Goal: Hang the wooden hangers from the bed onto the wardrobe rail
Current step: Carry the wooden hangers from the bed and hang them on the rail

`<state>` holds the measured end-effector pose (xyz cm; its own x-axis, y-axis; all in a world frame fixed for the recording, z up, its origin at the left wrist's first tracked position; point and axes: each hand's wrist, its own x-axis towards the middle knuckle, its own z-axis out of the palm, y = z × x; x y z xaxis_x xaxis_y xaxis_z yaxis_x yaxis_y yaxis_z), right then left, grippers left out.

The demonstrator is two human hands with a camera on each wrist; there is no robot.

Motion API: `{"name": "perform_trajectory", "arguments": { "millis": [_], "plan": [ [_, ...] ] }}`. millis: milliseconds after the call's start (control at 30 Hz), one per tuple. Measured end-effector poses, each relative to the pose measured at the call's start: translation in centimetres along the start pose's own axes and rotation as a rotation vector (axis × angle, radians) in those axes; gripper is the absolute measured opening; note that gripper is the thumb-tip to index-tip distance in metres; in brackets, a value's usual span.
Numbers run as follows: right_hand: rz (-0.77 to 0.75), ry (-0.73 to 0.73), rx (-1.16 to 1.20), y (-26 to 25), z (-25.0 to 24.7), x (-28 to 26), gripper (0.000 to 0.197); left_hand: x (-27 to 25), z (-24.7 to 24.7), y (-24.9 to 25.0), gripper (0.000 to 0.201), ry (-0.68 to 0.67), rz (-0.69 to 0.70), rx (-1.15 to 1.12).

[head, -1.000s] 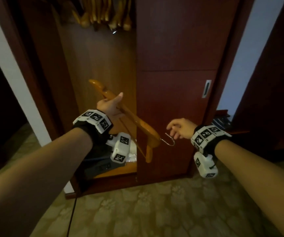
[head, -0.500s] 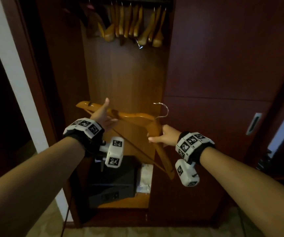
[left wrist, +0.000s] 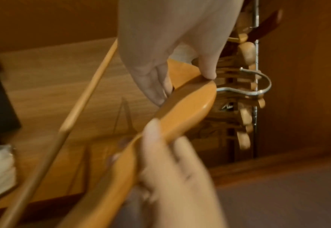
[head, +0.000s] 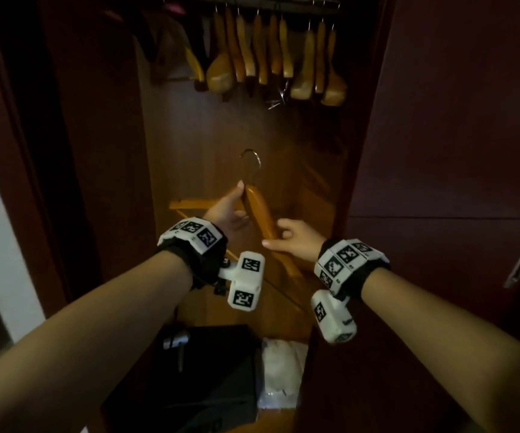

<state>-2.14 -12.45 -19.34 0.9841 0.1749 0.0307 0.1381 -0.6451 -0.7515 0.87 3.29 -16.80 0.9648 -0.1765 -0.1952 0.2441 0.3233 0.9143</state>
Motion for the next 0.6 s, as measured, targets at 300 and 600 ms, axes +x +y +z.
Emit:
{"name": "perform_trajectory", "arguments": {
  "millis": [300,600],
  "plan": [
    [0.108,0.185,0.156,-3.4,-0.2,3.3,0.015,7.9,-2.6,10.0,0.053,-0.191,0.003,0.050],
    [0.365,0.298,0.320,-7.2,-2.9,5.5,0.005,11.7,-1.6,14.6,0.064,-0.162,0.273,0.273]
  ]
}}
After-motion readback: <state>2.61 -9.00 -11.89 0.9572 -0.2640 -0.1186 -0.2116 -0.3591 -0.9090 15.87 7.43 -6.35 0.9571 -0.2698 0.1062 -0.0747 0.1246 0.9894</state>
